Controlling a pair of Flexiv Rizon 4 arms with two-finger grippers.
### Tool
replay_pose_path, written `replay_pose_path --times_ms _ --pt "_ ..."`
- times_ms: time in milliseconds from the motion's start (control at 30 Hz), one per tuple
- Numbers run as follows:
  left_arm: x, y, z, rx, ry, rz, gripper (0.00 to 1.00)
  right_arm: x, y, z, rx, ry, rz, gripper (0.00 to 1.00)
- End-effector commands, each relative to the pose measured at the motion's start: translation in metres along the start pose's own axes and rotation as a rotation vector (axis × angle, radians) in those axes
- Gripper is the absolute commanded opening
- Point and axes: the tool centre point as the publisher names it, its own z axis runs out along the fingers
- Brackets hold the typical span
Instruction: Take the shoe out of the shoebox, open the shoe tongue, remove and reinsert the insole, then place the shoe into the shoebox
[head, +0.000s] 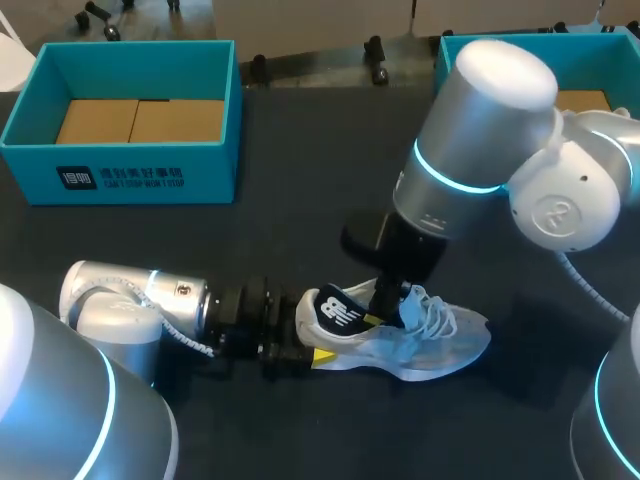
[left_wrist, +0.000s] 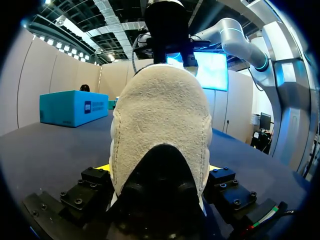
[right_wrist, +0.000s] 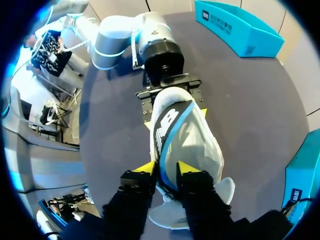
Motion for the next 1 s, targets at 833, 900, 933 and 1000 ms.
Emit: replay_pose_path --times_ms 833,900,933,1000 --pt "-0.001 0.001 0.0 -0.002 0.001 -0.001 0.0 0.003 0.034 -0.012 0.101 0.062 0.133 0.28" --pt "-0.001 0.001 0.0 -0.002 0.001 -0.001 0.0 0.002 0.034 -0.012 0.095 0.069 0.139 0.28" --pt "-0.001 0.001 0.0 -0.002 0.001 -0.001 0.0 0.001 0.034 -0.011 0.094 0.072 0.144 0.29" --pt "-0.001 0.001 0.0 -0.002 0.001 -0.001 0.0 0.001 0.035 -0.012 0.088 0.089 0.151 0.3"
